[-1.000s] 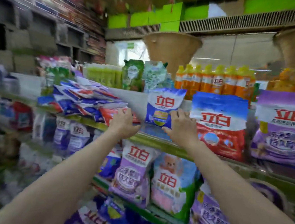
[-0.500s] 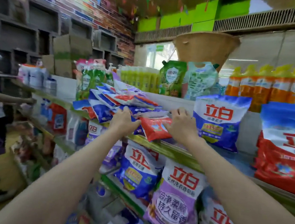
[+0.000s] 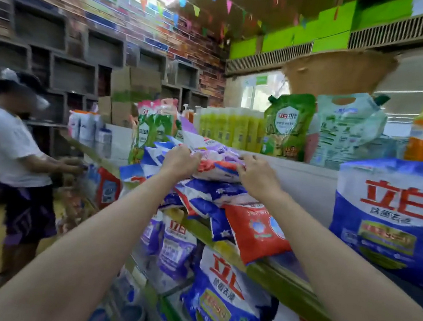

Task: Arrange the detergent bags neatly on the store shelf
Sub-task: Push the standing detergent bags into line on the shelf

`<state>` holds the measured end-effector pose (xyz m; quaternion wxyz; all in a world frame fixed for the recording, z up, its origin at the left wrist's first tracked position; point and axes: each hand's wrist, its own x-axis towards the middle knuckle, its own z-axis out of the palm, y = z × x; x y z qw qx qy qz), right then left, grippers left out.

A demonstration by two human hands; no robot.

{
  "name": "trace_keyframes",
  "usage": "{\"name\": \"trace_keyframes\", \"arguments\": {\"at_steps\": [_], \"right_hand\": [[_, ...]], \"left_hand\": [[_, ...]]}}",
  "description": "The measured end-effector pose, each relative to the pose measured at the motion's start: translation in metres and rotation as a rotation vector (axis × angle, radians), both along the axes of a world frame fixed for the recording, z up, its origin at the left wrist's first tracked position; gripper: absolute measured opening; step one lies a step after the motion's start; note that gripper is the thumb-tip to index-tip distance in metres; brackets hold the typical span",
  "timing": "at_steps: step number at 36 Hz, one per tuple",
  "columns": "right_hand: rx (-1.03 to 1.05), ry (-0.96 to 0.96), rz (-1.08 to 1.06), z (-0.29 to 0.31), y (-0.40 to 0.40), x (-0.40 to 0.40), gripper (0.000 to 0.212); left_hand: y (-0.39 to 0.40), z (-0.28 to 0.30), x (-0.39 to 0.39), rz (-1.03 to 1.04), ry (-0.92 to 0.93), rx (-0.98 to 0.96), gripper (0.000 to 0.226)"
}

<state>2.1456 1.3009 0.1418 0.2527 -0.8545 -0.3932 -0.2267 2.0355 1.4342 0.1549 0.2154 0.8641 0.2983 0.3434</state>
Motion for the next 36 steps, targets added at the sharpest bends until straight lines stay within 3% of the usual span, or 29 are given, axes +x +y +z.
{"name": "trace_keyframes", "arguments": {"at_steps": [6,10,13,16,18,23,27,32,36], "right_hand": [[-0.033,0.097,0.121,0.015,0.033,0.025,0.035],[-0.097,0.193,0.093,0.027,0.047,0.039,0.048],[-0.140,0.253,0.104,0.034,0.058,0.045,0.060],[-0.126,0.231,0.063,0.036,0.072,0.052,0.053],[-0.097,0.190,0.035,0.037,0.077,0.056,0.045],[0.069,0.208,0.088,0.035,0.077,0.058,0.039],[0.130,0.249,0.103,0.029,0.076,0.058,0.037],[0.229,0.320,0.117,0.023,0.069,0.055,0.022],[0.430,0.451,0.105,0.021,0.051,0.056,0.031]], "left_hand": [[0.029,0.017,0.035,-0.015,0.093,-0.123,0.050],[0.050,0.028,0.062,-0.155,0.084,-0.291,0.049],[0.069,0.027,0.088,-0.232,0.138,-0.398,0.024],[0.070,0.027,0.097,-0.264,0.148,-0.453,0.035],[0.076,0.027,0.109,-0.312,0.180,-0.412,0.035],[0.083,0.029,0.124,-0.320,0.084,-0.384,0.063],[0.081,0.030,0.131,-0.305,0.100,-0.273,0.059],[0.079,0.028,0.141,-0.350,-0.165,-0.284,0.038],[0.071,0.033,0.136,-0.404,-0.481,-0.214,0.032]]}}
